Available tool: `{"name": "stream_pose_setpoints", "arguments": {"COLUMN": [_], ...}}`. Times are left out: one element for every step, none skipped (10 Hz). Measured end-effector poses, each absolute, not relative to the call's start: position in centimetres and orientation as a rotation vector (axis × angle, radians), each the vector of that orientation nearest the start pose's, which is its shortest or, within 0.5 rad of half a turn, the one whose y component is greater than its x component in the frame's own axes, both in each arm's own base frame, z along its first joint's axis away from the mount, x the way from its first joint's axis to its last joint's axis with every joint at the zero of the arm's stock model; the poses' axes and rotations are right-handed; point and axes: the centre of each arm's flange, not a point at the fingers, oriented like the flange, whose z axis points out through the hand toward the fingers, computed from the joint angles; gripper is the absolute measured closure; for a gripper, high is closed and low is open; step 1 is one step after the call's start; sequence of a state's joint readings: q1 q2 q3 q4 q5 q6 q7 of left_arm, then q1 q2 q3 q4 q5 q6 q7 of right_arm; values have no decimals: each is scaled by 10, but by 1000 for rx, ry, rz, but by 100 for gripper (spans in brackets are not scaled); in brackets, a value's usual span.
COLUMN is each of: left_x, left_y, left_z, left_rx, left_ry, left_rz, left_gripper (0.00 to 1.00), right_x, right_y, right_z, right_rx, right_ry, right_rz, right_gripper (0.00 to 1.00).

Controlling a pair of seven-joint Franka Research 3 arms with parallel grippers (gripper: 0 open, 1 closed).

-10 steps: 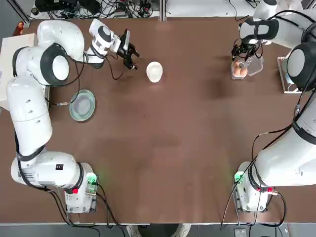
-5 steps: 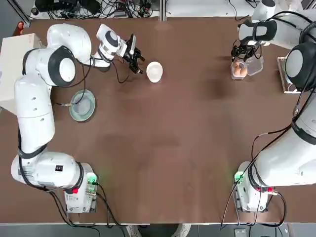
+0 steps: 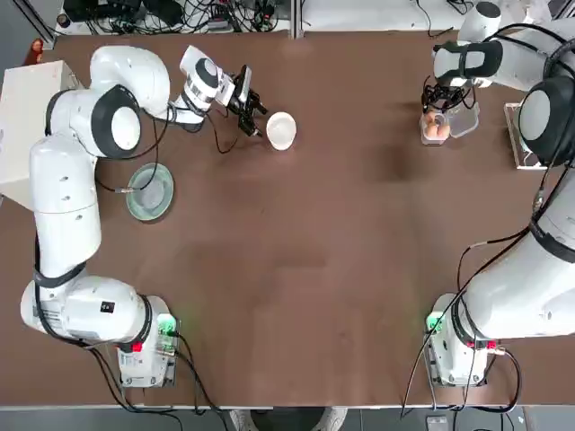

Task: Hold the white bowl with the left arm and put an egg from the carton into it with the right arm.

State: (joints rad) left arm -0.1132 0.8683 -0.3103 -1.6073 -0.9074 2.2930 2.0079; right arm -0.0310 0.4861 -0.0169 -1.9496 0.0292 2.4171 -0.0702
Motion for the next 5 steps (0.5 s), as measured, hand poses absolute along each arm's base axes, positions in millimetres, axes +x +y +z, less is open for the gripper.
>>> {"name": "stream_pose_setpoints", "arguments": {"left_x": [618,616,614,612,612], "left_y": [-275,-276,-278,-281,-283], "left_z": [131,129,128,128,129], "left_rx": [1598,1596,1593,1586,1588], "left_ry": [-1716,-1715,-1714,-1714,-1716], "left_rz": [596,589,585,586,590], "left_gripper": [0,0,0,0,0], "right_x": [618,619,619,618,618], "right_y": [-28,-26,-23,-21,-21], "right_z": [225,223,219,217,216], "right_rx": [-3129,-3130,-3129,-3129,-3129], "right_ry": [-6,-10,-15,-18,-17], "right_rz": [21,14,16,22,23], "right_gripper": [19,19,19,20,20]}}
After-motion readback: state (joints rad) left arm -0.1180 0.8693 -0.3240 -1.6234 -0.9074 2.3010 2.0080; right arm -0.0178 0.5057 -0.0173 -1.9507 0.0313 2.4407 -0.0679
